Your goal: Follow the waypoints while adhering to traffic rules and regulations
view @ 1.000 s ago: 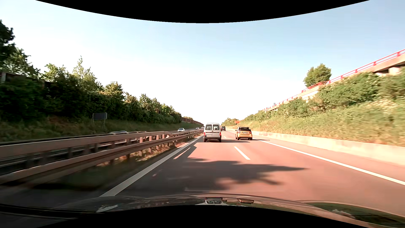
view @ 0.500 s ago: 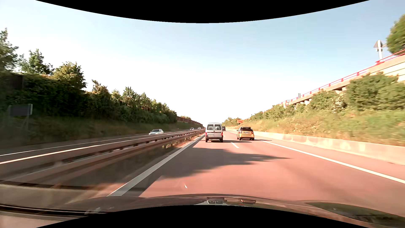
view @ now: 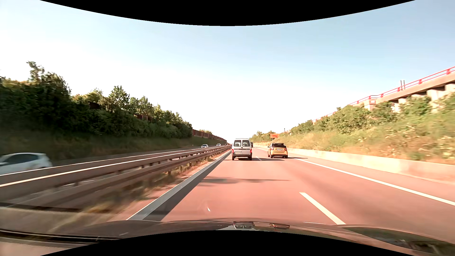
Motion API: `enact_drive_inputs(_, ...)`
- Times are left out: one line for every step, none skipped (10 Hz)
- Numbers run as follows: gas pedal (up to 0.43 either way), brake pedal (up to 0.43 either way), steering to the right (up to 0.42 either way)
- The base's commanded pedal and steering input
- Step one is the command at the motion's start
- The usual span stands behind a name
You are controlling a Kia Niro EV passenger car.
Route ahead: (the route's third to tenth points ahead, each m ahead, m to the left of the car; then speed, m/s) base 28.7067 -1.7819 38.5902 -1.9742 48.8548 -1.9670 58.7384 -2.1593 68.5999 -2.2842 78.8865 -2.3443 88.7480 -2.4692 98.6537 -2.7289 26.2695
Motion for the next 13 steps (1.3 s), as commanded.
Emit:
enact_drive_inputs(0.248,0.006,0.001)
enact_drive_inputs(0.260,0.006,0.001)
enact_drive_inputs(0.260,0.006,0.001)
enact_drive_inputs(0.260,0.006,0.001)
enact_drive_inputs(0.260,0.006,0.001)
enact_drive_inputs(0.260,0.006,0.001)
enact_drive_inputs(0.260,0.006,0.001)
enact_drive_inputs(0.260,0.006,0.000)
enact_drive_inputs(0.248,0.006,0.000)
enact_drive_inputs(0.240,0.006,0.000)
enact_drive_inputs(0.197,0.006,0.000)
enact_drive_inputs(0.177,0.006,-0.001)
enact_drive_inputs(0.150,0.006,-0.001)
